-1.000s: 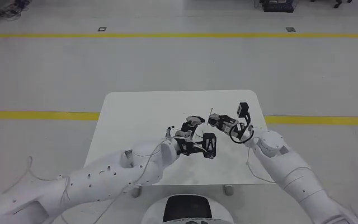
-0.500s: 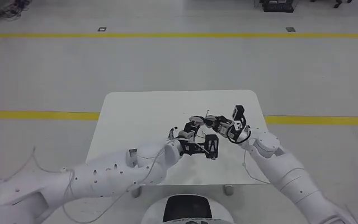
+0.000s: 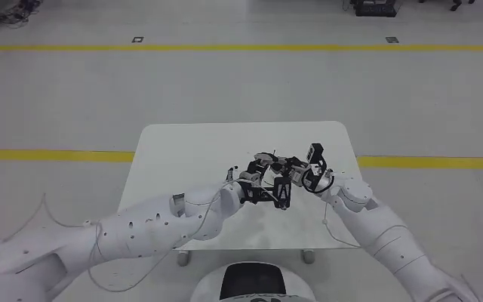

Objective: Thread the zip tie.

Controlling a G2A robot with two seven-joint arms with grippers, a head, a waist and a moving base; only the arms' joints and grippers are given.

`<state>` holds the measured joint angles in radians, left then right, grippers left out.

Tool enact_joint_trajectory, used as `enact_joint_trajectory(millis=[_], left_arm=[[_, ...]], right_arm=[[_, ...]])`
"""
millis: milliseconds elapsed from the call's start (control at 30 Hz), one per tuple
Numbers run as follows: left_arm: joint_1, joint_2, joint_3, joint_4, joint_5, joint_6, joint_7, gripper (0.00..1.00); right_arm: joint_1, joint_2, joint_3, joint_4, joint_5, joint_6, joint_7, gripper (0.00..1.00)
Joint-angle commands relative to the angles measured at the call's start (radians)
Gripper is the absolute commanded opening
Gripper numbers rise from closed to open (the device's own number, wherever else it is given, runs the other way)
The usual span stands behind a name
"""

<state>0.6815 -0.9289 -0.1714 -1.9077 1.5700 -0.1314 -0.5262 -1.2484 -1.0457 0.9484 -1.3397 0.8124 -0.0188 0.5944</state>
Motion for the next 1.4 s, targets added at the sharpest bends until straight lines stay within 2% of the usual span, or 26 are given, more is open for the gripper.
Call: enact_joint_trajectory(millis=[0, 200, 433, 567, 800, 833, 1000, 1033, 1100, 1133, 1167, 1200, 1367], left_arm=[[-0.012, -0.001, 0.001, 0.006, 0.0, -0.003, -0.007, 1.0], [-0.035, -0.009, 0.001, 0.035, 0.0, -0.022, -0.029, 1.0], [-0.026, -0.01, -0.002, 0.044, 0.0, -0.014, -0.024, 1.0], [-0.029, -0.013, 0.0, 0.052, 0.0, -0.041, -0.035, 1.0], [-0.031, -0.013, 0.0, 0.053, 0.0, -0.04, -0.04, 1.0], [-0.024, -0.013, -0.004, 0.059, 0.0, -0.037, -0.028, 1.0], [-0.022, -0.016, -0.008, 0.062, 0.0, -0.055, -0.025, 1.0], [-0.022, -0.017, -0.007, 0.062, 0.0, -0.057, -0.024, 0.91], [-0.022, -0.019, -0.006, 0.064, 0.0, -0.061, -0.015, 0.81], [-0.022, -0.021, -0.005, 0.066, 0.0, -0.063, -0.013, 0.7], [-0.022, -0.022, -0.004, 0.067, 0.0, -0.065, -0.012, 0.63], [-0.023, -0.023, -0.002, 0.069, 0.0, -0.065, -0.01, 0.5], [-0.024, -0.028, 0.001, 0.074, 0.0, -0.069, -0.007, 0.43]], right_arm=[[-0.008, -0.002, 0.0, -0.014, -0.011, 0.004, -0.009, 0.0], [-0.02, -0.005, 0.012, -0.026, -0.009, 0.022, 0.0, 0.0], [-0.024, -0.006, 0.012, -0.031, -0.015, 0.021, -0.009, 0.0], [-0.036, -0.008, 0.02, -0.048, -0.027, 0.029, -0.017, 0.0], [-0.036, -0.008, 0.02, -0.048, -0.027, 0.029, -0.017, 0.0], [-0.041, -0.01, 0.02, -0.056, -0.032, 0.027, -0.03, 0.0], [-0.059, -0.01, 0.039, -0.08, -0.045, 0.03, -0.049, 0.0], [-0.063, -0.01, 0.043, -0.084, -0.048, 0.032, -0.054, 0.0], [-0.07, -0.011, 0.05, -0.093, -0.059, 0.035, -0.064, 0.0], [-0.073, -0.011, 0.053, -0.097, -0.062, 0.036, -0.068, 0.0], [-0.076, -0.011, 0.056, -0.101, -0.064, 0.038, -0.069, 0.0], [-0.079, -0.011, 0.06, -0.105, -0.066, 0.04, -0.07, 0.0], [-0.09, -0.013, 0.074, -0.119, -0.075, 0.047, -0.068, 0.0]])
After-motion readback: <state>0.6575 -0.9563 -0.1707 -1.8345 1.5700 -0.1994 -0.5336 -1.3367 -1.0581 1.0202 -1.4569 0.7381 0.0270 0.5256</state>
